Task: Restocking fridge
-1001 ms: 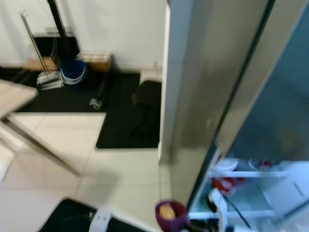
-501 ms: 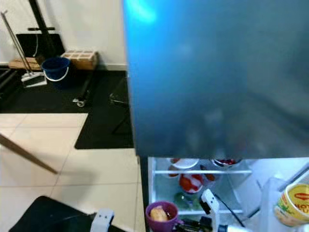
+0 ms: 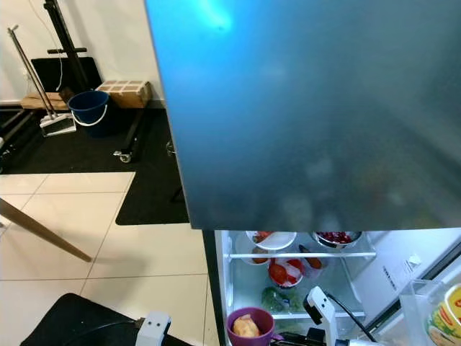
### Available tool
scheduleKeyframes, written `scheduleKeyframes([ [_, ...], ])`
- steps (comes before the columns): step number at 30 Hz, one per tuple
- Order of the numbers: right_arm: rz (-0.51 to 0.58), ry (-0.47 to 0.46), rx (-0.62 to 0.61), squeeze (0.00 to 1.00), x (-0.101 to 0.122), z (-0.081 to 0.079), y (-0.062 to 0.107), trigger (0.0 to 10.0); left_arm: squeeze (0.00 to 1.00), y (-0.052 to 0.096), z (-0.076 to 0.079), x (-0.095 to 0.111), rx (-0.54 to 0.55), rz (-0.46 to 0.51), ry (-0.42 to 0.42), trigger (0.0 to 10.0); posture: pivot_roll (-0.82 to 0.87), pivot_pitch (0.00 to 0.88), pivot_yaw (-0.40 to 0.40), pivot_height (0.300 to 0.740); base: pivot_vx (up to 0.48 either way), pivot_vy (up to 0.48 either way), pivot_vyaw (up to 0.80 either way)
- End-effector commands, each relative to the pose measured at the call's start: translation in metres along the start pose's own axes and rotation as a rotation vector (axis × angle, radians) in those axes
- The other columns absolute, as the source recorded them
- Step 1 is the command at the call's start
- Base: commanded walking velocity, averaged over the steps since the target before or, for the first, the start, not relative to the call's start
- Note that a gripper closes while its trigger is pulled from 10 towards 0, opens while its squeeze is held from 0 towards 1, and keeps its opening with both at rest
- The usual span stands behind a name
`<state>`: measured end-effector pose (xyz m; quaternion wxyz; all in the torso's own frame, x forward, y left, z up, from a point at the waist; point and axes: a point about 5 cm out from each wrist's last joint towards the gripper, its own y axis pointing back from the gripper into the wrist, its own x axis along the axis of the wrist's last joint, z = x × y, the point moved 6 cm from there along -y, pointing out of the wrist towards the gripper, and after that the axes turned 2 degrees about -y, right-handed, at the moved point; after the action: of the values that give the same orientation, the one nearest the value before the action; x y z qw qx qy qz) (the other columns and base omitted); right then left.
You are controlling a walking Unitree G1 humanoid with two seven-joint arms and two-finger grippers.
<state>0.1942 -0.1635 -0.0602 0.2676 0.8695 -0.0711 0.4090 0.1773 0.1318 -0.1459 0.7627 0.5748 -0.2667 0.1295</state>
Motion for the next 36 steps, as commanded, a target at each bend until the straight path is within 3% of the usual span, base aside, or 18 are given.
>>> scheduleKeyframes([
  [1,0.029,0.038,-0.017,0.00,0.010,0.003,-0.002,10.0,0.00,0.002,0.000,-0.009,0.003,-0.025,0.016,10.0,-0.01,0.000,-0.008,0.739,0.000,0.000,0.00],
  [10,0.200,0.090,-0.212,0.00,0.049,0.032,0.017,10.0,0.00,0.002,0.001,-0.009,-0.002,-0.021,0.017,10.0,-0.01,0.000,-0.007,0.739,0.000,0.000,0.00],
  [14,0.198,0.100,-0.290,0.00,0.051,0.044,0.033,10.0,0.00,0.002,0.001,-0.010,-0.006,-0.022,0.016,10.0,-0.01,0.000,-0.004,0.739,0.000,0.000,0.00],
  [22,0.201,0.102,-0.373,0.00,0.051,0.055,0.050,10.0,0.00,0.002,0.003,-0.011,-0.018,-0.030,-0.004,10.0,-0.01,0.000,-0.008,0.739,0.000,0.000,0.00],
  [29,0.285,0.111,-0.451,0.00,0.067,0.064,0.060,10.0,0.00,0.003,0.001,-0.012,-0.011,-0.035,0.001,10.0,-0.01,0.000,-0.008,0.739,0.000,-0.392,0.00],
  [36,0.351,0.133,-0.443,0.00,0.082,0.063,0.056,10.0,0.00,0.003,-0.001,-0.012,-0.003,-0.032,0.009,10.0,-0.01,0.000,-0.003,0.739,0.000,0.000,0.00],
])
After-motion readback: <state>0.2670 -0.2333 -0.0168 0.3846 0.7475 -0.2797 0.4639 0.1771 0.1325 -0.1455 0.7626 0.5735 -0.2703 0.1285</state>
